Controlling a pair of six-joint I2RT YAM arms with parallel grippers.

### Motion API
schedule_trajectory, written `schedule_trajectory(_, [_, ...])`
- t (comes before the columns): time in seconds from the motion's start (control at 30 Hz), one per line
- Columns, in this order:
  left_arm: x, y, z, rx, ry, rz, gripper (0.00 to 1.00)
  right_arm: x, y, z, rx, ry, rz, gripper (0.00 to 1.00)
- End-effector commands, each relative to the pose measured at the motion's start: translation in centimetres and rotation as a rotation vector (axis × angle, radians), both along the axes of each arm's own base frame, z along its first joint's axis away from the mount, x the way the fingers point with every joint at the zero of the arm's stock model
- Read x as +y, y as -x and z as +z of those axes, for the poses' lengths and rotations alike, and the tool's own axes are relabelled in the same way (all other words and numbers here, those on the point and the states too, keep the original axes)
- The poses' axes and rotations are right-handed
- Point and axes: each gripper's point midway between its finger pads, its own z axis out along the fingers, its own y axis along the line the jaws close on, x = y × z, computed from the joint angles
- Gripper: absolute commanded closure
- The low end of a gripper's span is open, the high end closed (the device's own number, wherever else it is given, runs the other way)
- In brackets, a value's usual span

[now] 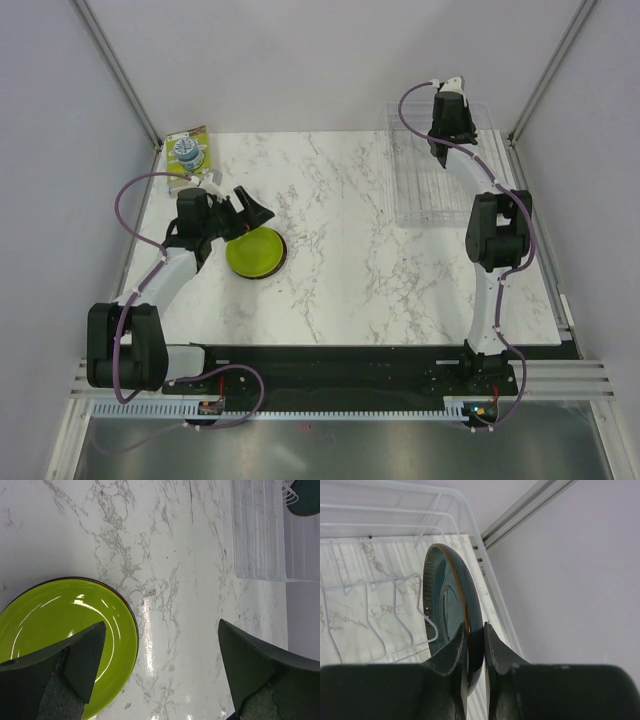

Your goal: Unload the plates from the dish rack

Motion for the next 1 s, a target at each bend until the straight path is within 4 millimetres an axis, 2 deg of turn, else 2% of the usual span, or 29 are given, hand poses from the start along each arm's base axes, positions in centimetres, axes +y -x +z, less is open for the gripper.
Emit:
schedule_trajectory(0.0, [-0.5, -0.6, 2.5, -0.088, 0.009, -0.039, 0.0, -2.1, 2.4, 11.2, -0.242, 0.066, -0.115, 1.0])
schedule_trajectory(0.17, [-0.6, -0.5, 2.8, -0.094, 0.014, -0.04, 0.0, -1.6, 4.1, 13.9, -0.281, 0.054, -0.108, 1.0])
schedule_trajectory(0.23, [-0.7, -0.5, 2.9, -0.095, 0.02, -0.042, 0.0, -0.3, 4.9, 15.2, -0.313, -0.007, -0.06, 1.0])
schedule_trajectory(0.3, [-1.0, -0.6, 3.5, -0.115, 0.038, -0.056, 0.0, 1.3, 5.8, 15.1, -0.295, -0.073, -0.01, 1.0])
schedule_trajectory(0.33, [-1.2, -0.6, 3.7, -0.119, 0.048, -0.061, 0.0, 2.9, 6.3, 15.9, -0.335, -0.164, 0.058, 1.0])
schedule_trajectory(0.4, [-1.7, -0.6, 4.4, -0.141, 0.084, -0.084, 0.0, 5.6, 7.3, 15.8, -0.322, -0.244, 0.14, 1.0])
schedule_trajectory(0.43, [-2.0, -0.5, 4.6, -0.148, 0.097, -0.094, 0.0, 6.6, 8.5, 16.3, -0.332, -0.278, 0.172, 1.0])
schedule_trajectory(0.47, [-2.4, -0.2, 4.8, -0.144, 0.125, -0.108, 0.0, 8.9, 9.0, 16.3, -0.335, -0.335, 0.23, 1.0])
schedule_trajectory(0.5, [-2.6, -0.2, 5.3, -0.167, 0.142, -0.121, 0.0, 9.9, 10.2, 17.1, -0.345, -0.376, 0.26, 1.0])
schedule_trajectory(0.53, [-2.9, 0.0, 5.4, -0.165, 0.159, -0.131, 0.0, 11.0, 10.9, 16.2, -0.316, -0.402, 0.298, 1.0])
schedule_trajectory(0.57, [-3.2, 0.5, 5.4, -0.164, 0.176, -0.152, 0.0, 13.4, 11.4, 16.0, -0.321, -0.52, 0.37, 1.0])
schedule_trajectory(0.6, [-3.4, 0.5, 5.9, -0.188, 0.187, -0.163, 0.0, 14.2, 12.8, 17.2, -0.348, -0.569, 0.404, 1.0])
schedule_trajectory(0.63, [-3.6, 1.0, 5.7, -0.18, 0.207, -0.171, 0.0, 15.4, 13.5, 15.8, -0.312, -0.625, 0.45, 1.0])
schedule_trajectory(0.67, [-3.7, 1.2, 5.8, -0.189, 0.219, -0.176, 0.0, 17.3, 14.3, 15.7, -0.305, -0.729, 0.509, 1.0])
schedule_trajectory(0.7, [-3.8, 1.4, 6.6, -0.226, 0.226, -0.182, 0.0, 18.1, 15.5, 16.8, -0.325, -0.786, 0.552, 1.0])
schedule_trajectory(0.73, [-3.9, 1.8, 6.3, -0.22, 0.243, -0.184, 0.0, 19.0, 16.3, 15.2, -0.292, -0.842, 0.574, 1.0])
schedule_trajectory(0.77, [-4.0, 2.0, 6.6, -0.231, 0.25, -0.19, 0.0, 20.0, 17.0, 15.2, -0.287, -0.887, 0.604, 1.0])
schedule_trajectory(0.8, [-4.1, 2.3, 7.0, -0.249, 0.257, -0.195, 0.0, 21.2, 18.2, 16.3, -0.307, -0.976, 0.659, 1.0])
schedule_trajectory(0.83, [-4.2, 2.6, 7.3, -0.267, 0.271, -0.201, 0.0, 22.0, 18.9, 14.5, -0.269, -1.011, 0.666, 1.0])
schedule_trajectory(0.97, [-4.6, 3.4, 8.1, -0.317, 0.301, -0.213, 0.0, 24.5, 21.4, 13.6, -0.246, -1.158, 0.733, 1.0])
